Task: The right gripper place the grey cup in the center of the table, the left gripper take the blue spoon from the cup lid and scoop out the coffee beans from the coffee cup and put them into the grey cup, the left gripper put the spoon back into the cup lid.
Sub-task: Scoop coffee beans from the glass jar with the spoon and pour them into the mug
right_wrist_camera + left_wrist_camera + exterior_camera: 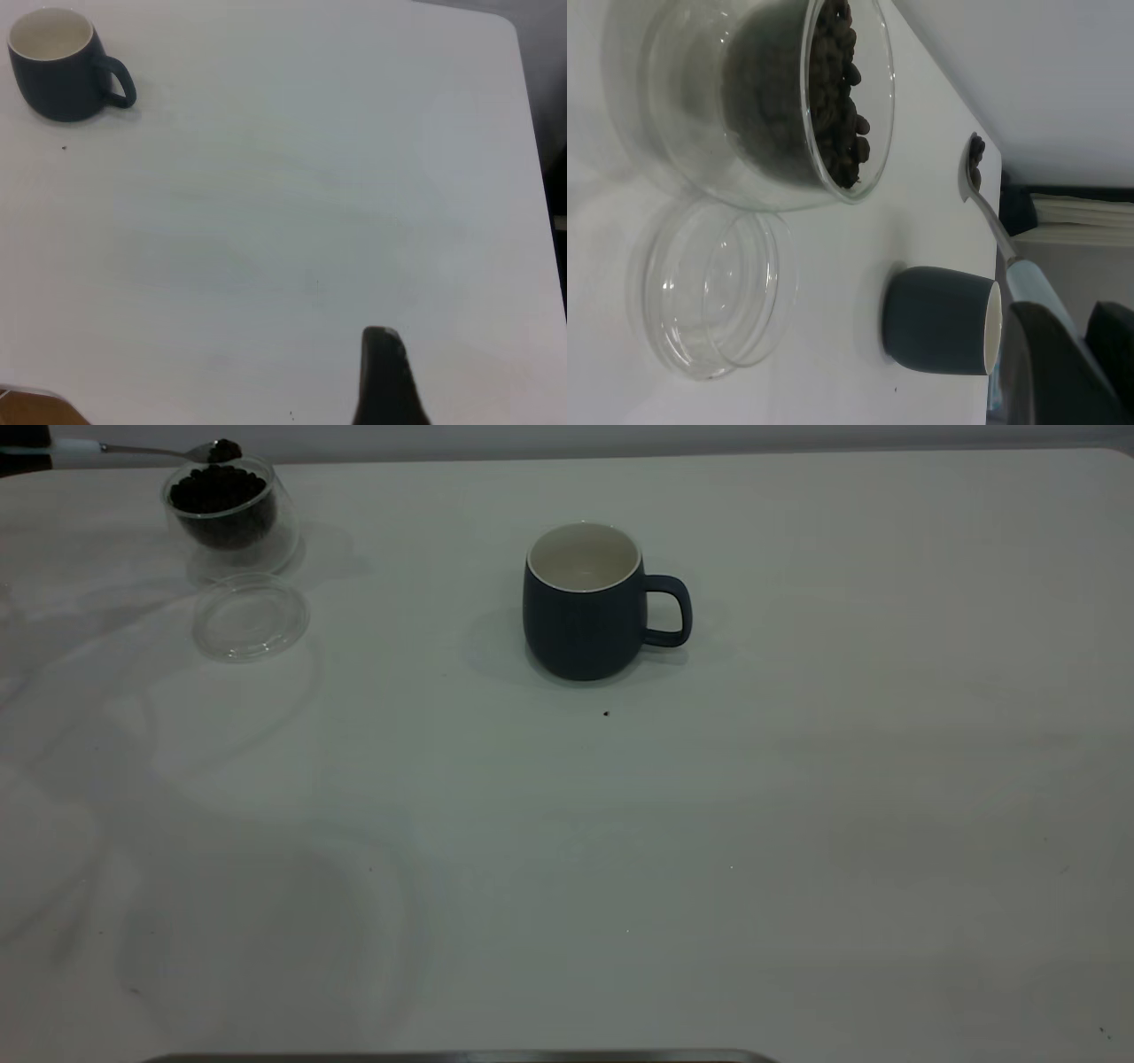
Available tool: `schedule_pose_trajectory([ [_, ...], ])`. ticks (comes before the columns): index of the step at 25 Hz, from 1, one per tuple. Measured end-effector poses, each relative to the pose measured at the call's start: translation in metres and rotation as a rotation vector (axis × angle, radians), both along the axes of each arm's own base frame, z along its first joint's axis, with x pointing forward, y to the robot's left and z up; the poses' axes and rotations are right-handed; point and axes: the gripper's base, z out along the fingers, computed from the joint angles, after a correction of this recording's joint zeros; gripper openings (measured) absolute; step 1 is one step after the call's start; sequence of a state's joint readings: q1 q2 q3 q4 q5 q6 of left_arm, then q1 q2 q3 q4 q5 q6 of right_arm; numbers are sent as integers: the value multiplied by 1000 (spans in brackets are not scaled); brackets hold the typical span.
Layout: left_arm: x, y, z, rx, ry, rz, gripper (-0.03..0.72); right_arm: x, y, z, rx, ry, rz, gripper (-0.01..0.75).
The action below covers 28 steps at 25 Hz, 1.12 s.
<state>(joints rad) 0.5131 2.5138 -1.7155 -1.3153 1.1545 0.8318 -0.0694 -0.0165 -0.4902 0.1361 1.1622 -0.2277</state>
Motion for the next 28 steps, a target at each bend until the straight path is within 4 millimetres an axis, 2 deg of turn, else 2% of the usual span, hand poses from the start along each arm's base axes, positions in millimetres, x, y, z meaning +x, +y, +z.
schedule_pose_trajectory([
  [4, 0, 0, 0, -1, 1, -1, 132, 0, 0, 0, 0, 0, 0, 459],
  [8, 4, -12, 0, -2, 3, -26, 132, 0, 0, 0, 0, 0, 0, 459],
  [18, 20, -84, 0, 0, 5, -186, 132, 0, 0, 0, 0, 0, 0, 459],
  [28, 25, -150, 0, -1, 8, -326, 132, 0, 0, 0, 0, 0, 0, 459],
])
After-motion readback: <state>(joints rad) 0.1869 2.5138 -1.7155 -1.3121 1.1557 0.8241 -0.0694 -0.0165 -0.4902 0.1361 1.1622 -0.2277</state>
